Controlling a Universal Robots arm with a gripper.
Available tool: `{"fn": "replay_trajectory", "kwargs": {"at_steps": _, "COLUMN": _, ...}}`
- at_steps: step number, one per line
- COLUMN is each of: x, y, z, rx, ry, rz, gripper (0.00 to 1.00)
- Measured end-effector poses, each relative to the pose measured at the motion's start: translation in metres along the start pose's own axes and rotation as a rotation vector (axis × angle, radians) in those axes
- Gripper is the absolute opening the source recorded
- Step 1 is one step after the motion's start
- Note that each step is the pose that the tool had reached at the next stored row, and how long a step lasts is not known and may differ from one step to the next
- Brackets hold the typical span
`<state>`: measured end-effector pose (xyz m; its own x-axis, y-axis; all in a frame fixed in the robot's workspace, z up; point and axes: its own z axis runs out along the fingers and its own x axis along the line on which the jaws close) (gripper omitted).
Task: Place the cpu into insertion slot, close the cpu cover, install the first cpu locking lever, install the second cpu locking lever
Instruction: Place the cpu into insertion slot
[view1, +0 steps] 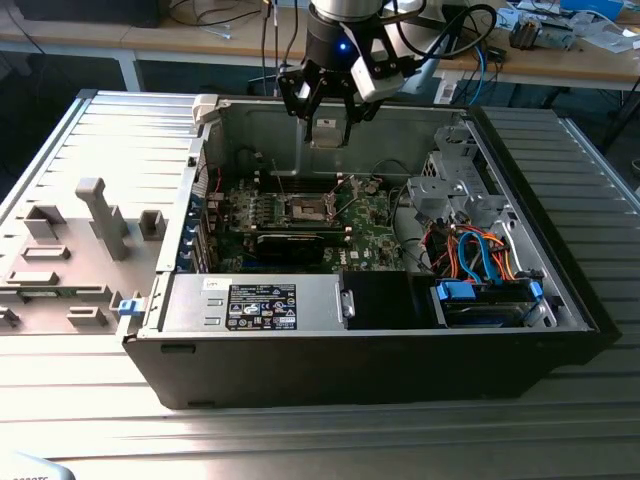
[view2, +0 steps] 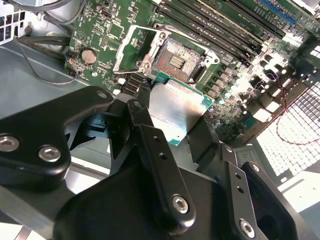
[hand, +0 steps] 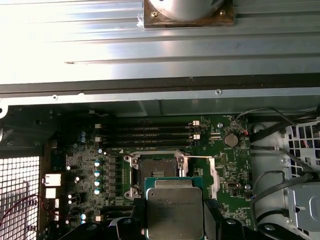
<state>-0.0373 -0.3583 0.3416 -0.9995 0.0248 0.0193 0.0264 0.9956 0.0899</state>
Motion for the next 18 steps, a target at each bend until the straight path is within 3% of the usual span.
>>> {"fn": "replay_trajectory", "kwargs": {"at_steps": 18, "x": -0.0001, "y": -0.0003, "z": 0.0034, "rx": 0.0, "ry": 0.0, "rz": 0.0, "gripper": 0.55}}
